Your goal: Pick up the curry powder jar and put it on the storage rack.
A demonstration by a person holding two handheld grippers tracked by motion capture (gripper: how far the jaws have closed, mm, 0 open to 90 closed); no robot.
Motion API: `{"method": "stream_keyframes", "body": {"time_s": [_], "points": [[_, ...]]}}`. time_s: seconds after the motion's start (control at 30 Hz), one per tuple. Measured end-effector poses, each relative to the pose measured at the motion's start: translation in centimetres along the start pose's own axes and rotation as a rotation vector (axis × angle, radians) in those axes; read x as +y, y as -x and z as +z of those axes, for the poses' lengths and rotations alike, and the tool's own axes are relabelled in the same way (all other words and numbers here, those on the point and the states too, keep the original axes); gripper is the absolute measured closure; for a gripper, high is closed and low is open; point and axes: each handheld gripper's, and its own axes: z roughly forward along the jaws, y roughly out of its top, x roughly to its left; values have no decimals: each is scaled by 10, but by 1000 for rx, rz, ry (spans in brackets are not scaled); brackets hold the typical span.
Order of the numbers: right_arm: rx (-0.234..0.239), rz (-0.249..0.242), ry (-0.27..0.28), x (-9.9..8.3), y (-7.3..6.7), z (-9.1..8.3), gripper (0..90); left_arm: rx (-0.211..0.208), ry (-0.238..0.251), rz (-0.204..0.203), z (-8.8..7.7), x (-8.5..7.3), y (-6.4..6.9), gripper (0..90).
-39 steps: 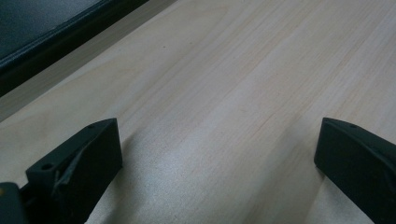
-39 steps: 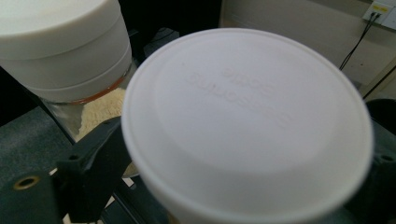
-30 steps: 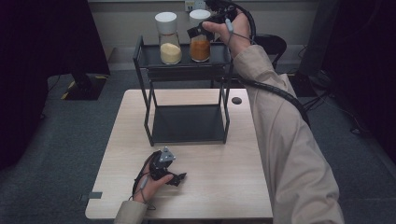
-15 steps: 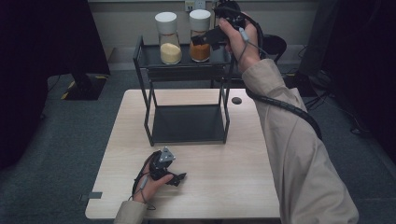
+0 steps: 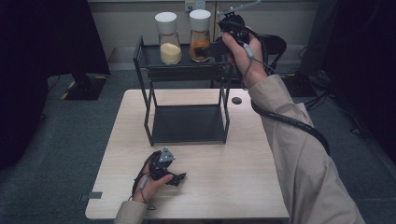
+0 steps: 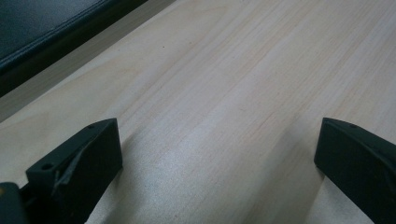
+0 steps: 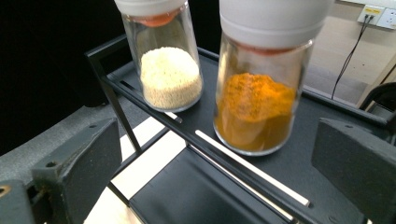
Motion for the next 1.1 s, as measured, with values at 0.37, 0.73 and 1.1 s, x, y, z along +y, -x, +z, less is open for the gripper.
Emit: {"method": "stream_keyframes", "body": {"time_s": [0.37, 0.73, 1.1], "points": [[4, 7, 6, -20, 0, -7, 7, 0, -1, 1, 0, 0, 0, 1], [27, 10, 8, -39, -7, -4, 7, 0, -1, 1, 0, 0, 0, 1], [37, 18, 18, -58, -12, 1, 9, 1, -1, 3, 0, 0, 0, 1]]}}
